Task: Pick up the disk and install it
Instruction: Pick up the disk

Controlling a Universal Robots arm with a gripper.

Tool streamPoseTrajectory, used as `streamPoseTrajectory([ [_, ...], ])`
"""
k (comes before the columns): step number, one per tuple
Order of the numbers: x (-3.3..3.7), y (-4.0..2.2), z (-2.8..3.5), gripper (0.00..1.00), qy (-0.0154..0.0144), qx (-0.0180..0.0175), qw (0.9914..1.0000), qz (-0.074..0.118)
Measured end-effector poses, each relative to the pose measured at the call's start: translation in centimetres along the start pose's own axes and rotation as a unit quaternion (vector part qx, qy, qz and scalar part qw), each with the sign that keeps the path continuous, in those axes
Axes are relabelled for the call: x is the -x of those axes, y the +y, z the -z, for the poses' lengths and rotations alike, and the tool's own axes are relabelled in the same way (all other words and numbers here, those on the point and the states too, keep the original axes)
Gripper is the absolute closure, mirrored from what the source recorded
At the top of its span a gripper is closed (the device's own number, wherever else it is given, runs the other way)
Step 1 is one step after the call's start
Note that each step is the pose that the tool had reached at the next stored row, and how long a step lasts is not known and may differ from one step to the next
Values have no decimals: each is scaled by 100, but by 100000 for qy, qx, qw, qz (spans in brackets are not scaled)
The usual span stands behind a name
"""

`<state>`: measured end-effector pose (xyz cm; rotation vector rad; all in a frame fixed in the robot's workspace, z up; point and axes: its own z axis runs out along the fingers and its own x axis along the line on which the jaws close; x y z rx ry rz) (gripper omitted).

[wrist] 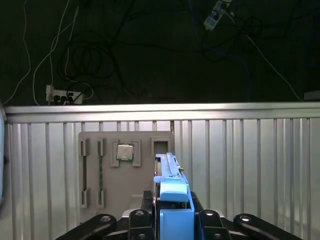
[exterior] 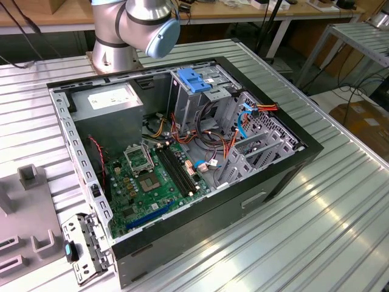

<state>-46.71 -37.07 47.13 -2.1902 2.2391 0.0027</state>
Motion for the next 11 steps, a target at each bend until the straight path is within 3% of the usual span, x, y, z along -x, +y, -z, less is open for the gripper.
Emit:
streamPoseTrajectory([
  [5, 2, -1, 194, 63, 1, 1, 100000, 1],
  [7, 2, -2, 236, 63, 3, 3, 100000, 3],
  [11, 2, -6, 243, 63, -22, -9, 100000, 2],
])
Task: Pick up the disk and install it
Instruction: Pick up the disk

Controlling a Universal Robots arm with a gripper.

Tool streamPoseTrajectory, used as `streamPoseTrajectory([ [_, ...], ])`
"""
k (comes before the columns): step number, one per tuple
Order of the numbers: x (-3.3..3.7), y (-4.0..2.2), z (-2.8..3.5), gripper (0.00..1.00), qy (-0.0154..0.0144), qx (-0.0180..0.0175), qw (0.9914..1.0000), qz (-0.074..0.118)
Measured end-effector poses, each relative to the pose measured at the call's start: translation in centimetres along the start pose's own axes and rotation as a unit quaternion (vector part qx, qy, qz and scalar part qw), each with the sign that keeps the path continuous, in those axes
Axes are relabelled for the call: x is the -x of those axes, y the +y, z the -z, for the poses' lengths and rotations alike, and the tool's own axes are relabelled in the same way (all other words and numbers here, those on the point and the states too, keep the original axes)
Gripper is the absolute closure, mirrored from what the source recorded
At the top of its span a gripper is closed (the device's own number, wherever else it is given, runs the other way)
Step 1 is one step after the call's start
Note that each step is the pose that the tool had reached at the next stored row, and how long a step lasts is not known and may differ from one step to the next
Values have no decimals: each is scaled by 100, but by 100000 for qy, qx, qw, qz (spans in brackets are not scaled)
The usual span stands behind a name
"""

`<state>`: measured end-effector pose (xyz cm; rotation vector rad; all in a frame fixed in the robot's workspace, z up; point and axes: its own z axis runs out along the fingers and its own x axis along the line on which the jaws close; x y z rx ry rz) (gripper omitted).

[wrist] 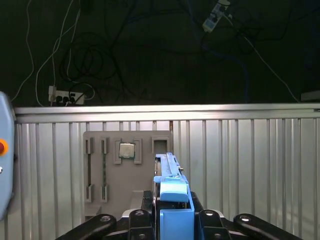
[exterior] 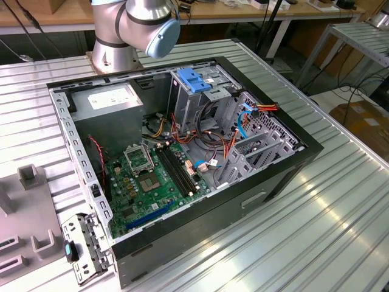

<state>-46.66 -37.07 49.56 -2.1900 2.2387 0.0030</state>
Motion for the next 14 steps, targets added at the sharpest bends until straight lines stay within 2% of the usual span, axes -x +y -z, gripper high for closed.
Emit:
streamPoseTrajectory([
  [9, 3, -150, 0, 63, 2, 9, 100000, -2],
  [12, 5, -239, -1, 63, 1, 5, 100000, -1],
  [14, 6, -265, -1, 63, -1, 4, 100000, 1],
])
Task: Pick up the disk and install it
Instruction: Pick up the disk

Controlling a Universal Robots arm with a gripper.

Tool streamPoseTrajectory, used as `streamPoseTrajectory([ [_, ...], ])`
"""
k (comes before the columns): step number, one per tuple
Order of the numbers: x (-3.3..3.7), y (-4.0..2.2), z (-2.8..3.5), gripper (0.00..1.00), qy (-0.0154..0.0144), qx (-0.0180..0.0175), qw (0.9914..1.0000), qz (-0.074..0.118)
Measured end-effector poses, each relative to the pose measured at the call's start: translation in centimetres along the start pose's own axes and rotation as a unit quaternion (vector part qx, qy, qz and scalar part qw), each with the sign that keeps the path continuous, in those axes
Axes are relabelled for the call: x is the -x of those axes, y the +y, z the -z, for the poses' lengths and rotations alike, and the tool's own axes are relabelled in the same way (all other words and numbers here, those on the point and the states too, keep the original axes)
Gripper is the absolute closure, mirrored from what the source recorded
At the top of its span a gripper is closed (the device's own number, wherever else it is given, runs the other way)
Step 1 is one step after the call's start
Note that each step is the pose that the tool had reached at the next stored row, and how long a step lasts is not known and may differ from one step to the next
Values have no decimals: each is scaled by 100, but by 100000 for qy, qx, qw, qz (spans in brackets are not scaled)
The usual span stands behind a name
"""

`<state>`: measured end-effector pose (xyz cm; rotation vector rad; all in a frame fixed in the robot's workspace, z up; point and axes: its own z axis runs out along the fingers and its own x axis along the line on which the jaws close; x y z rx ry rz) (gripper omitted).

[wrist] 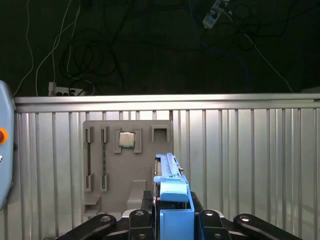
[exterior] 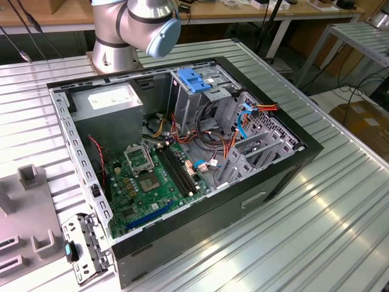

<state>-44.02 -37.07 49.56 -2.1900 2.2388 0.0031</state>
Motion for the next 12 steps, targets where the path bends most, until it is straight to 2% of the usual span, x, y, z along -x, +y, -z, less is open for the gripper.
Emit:
streamPoseTrajectory([
  [12, 3, -144, 0, 63, 3, 3, 100000, -1],
])
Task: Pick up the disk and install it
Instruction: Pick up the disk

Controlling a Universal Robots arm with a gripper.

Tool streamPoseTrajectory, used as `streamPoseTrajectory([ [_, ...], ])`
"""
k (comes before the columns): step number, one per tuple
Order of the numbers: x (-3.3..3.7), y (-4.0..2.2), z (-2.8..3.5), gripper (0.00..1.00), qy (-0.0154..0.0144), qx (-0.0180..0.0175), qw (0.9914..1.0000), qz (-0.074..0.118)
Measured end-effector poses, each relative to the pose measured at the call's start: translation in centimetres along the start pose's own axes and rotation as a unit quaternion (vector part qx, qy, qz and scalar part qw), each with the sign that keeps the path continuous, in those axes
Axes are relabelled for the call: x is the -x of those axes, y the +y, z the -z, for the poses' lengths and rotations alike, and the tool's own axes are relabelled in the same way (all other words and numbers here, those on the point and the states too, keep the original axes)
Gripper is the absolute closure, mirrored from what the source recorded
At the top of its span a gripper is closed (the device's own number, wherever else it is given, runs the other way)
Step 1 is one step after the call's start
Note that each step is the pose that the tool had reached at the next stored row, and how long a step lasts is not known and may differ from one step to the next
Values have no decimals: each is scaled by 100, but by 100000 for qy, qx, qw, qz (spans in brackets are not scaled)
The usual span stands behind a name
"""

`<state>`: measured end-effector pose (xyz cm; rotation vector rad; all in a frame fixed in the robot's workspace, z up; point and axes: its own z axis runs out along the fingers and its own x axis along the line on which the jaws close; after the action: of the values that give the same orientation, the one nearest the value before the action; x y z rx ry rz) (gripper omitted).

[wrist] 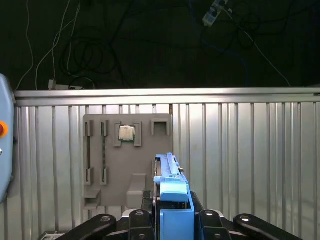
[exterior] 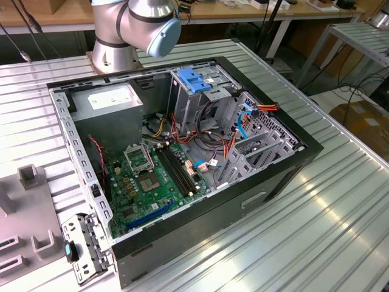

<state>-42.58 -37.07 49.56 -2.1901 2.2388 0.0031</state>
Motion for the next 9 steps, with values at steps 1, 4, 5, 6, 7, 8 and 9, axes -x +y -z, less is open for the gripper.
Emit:
streamPoseTrajectory([
  [1, 0, -10, 0, 63, 0, 1, 100000, 0],
  [4, 1, -38, 0, 63, -2, -1, 100000, -1],
  [5, 1, -56, 0, 63, 0, -1, 100000, -1],
  [6, 2, -75, 0, 63, 2, 2, 100000, -2],
  [7, 2, -93, 0, 63, 0, 1, 100000, 0],
  [8, 2, -113, -1, 63, -1, 0, 100000, 0],
  [9, 3, -126, -1, 63, 0, 0, 100000, 0],
])
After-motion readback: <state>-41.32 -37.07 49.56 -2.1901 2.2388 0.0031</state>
